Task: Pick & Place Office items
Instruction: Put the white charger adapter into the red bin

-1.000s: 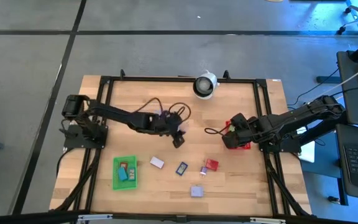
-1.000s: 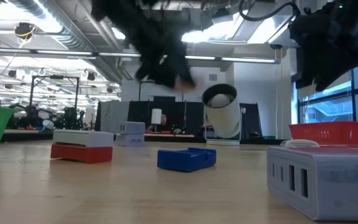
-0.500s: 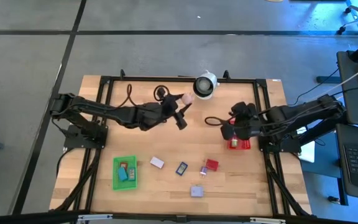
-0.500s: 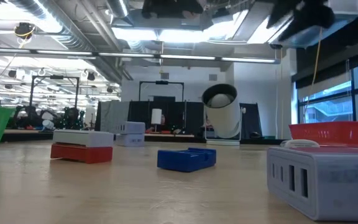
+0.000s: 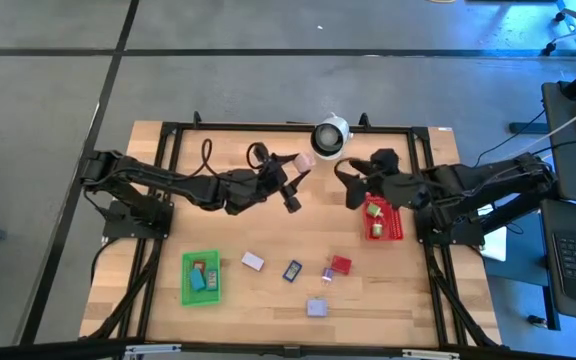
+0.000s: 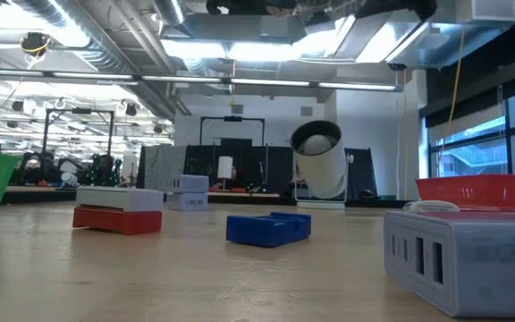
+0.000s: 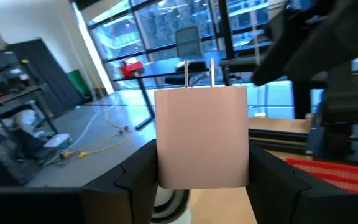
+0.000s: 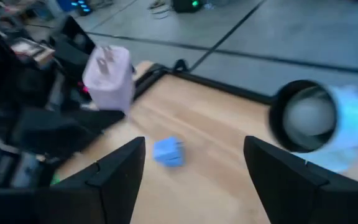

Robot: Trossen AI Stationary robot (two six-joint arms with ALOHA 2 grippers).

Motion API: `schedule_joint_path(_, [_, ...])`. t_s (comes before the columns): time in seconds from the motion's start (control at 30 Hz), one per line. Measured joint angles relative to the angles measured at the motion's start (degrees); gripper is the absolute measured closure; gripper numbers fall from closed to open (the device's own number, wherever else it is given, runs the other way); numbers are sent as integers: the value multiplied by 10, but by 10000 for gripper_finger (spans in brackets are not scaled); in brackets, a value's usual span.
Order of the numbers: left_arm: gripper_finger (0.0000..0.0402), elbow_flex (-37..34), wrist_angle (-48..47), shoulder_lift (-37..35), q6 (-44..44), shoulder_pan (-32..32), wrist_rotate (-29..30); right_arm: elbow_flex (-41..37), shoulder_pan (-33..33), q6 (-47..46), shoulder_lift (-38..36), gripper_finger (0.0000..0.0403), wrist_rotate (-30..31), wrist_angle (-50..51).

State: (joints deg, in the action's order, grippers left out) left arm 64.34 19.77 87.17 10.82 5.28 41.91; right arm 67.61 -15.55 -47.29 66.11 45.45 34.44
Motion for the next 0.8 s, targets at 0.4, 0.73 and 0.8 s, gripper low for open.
schedule_joint_path(0.4, [210, 1, 1, 18, -47, 9, -8, 0, 60, 18, 52, 72, -177, -142])
schedule_joint_path(0.73, [210, 0, -2, 23, -71, 24, -6, 0, 90, 39, 111, 68, -199, -202])
schedule_joint_path(0.8, [210, 0, -3, 23, -70, 27, -6, 0, 94, 38, 118, 80, -211, -217])
